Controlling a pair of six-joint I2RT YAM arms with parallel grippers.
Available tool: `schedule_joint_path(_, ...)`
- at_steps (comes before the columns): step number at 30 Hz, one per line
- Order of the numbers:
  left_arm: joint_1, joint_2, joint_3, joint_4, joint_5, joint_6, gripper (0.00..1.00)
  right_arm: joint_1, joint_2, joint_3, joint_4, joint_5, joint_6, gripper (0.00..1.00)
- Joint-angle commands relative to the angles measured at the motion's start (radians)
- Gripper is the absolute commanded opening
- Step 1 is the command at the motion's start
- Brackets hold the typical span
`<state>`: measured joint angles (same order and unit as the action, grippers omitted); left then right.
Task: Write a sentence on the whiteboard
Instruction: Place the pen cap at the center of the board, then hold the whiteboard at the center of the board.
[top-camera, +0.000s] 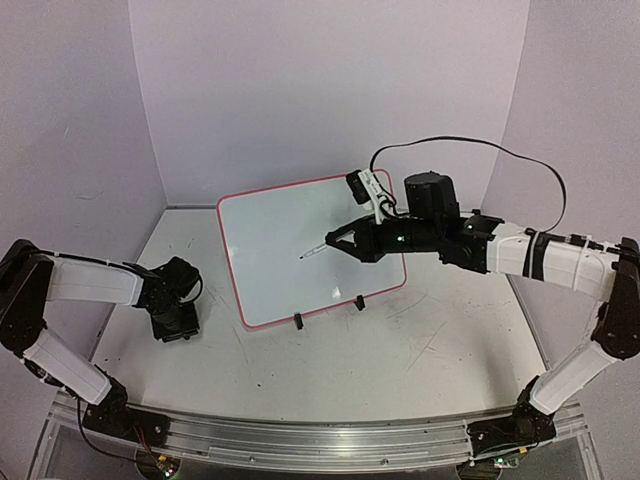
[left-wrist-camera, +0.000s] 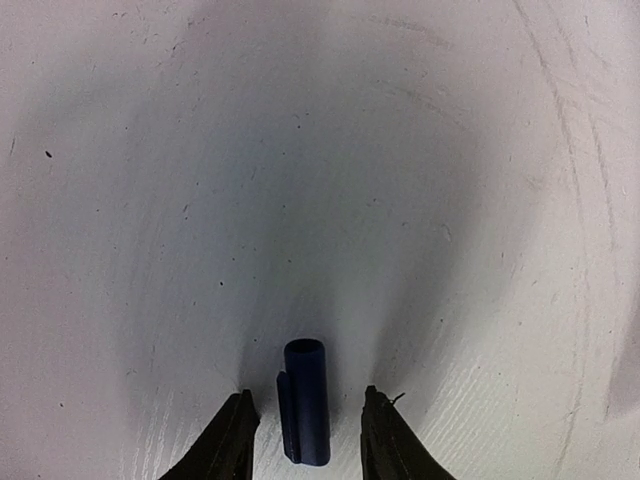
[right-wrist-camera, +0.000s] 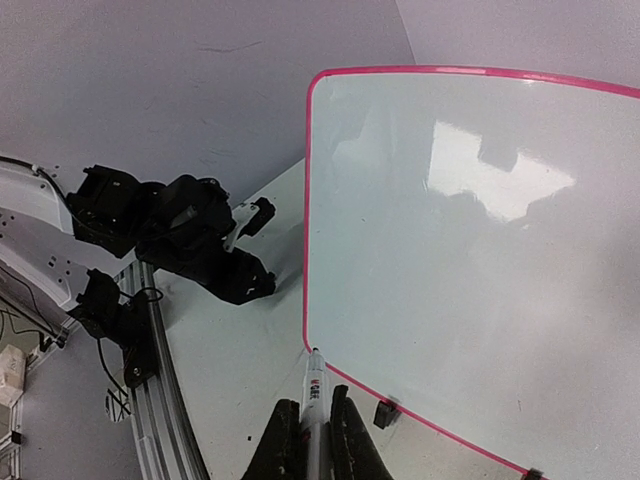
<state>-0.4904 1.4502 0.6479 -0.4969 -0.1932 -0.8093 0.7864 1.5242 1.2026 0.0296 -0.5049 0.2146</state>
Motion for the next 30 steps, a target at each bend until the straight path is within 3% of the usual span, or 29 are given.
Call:
schedule_joint_path(1,0.003,-0.048,0.021,-0.054,-0.011,0.004,0.38,0.005,0.042,0.066,0.036,0.022,-0.016,0.00)
schedule_joint_path(6,0.012,-0.141,0.116,-0.145,-0.037,0.056,0.43,0.051,0.125,0.189,-0.024,0.116,-0.115,0.00)
schedule_joint_path(9,0.059,-0.234,0.164,-0.187,0.010,0.116,0.53,0.067,0.169,0.263,-0.030,0.145,-0.158,0.00)
schedule_joint_path(12,0.109,-0.316,0.211,-0.187,0.098,0.173,0.72,0.087,0.205,0.332,-0.061,0.199,-0.205,0.00)
schedule_joint_path(14,0.134,-0.347,0.246,-0.163,0.169,0.216,0.79,0.097,0.227,0.373,-0.074,0.217,-0.241,0.00)
schedule_joint_path(17,0.174,-0.420,0.221,0.002,0.350,0.278,0.81,0.122,0.284,0.457,-0.094,0.225,-0.263,0.00)
schedule_joint_path(20,0.209,-0.431,0.133,0.303,0.589,0.257,0.76,0.159,0.381,0.567,-0.128,0.268,-0.286,0.00)
schedule_joint_path(24,0.209,-0.430,0.020,0.647,0.733,0.191,0.74,0.173,0.449,0.673,-0.158,0.294,-0.287,0.00)
schedule_joint_path(30,0.209,-0.303,0.024,0.768,0.808,0.260,0.71,0.173,0.478,0.712,-0.160,0.260,-0.288,0.00)
